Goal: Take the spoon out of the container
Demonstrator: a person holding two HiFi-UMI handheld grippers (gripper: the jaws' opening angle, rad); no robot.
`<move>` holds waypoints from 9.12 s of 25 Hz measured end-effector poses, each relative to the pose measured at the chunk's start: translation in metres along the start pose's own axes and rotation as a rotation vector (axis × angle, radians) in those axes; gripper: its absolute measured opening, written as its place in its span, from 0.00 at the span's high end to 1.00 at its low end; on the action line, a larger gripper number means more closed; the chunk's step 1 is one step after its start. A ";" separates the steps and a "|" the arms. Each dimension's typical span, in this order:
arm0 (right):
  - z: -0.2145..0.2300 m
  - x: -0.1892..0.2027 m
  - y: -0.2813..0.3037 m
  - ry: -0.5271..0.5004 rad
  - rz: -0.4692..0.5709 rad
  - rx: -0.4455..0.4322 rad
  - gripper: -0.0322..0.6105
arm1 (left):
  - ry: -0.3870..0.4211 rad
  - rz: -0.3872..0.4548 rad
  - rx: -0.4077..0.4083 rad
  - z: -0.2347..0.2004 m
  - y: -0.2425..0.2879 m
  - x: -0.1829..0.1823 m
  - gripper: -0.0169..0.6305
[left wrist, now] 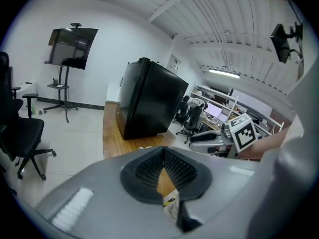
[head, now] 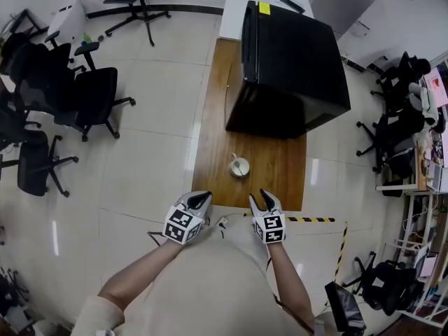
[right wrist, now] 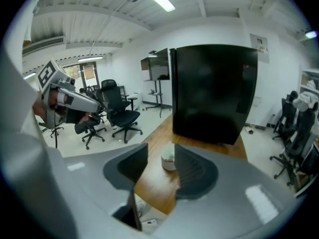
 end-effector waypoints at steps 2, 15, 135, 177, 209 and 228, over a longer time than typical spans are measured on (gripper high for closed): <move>0.000 0.001 0.017 -0.013 -0.039 0.004 0.69 | 0.010 -0.003 0.011 -0.003 0.001 -0.001 0.97; 0.017 0.032 0.124 -0.085 -0.298 0.027 0.69 | 0.002 -0.026 -0.088 -0.029 -0.013 -0.006 0.97; 0.044 0.023 -0.090 0.090 0.030 -0.081 0.80 | 0.135 -0.024 -0.077 0.083 -0.027 0.034 0.97; -0.027 0.131 -0.250 0.143 0.067 -0.207 0.68 | -0.044 -0.009 -0.112 0.252 -0.115 0.098 0.97; -0.032 0.185 -0.251 0.160 0.081 -0.004 0.73 | -0.067 -0.043 -0.193 0.227 -0.126 0.121 0.97; 0.000 0.208 -0.264 0.289 0.134 0.016 0.77 | -0.025 -0.093 -0.172 0.250 -0.106 0.115 0.97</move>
Point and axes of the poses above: the fingertips, and each gripper's own axes: y forward along the fingers, z to its right, x out of its underside, the point moved 9 cm from there along -y, backward along the fingers, and after that the axes turned 12 degrees about y, right-handed, at the moved point
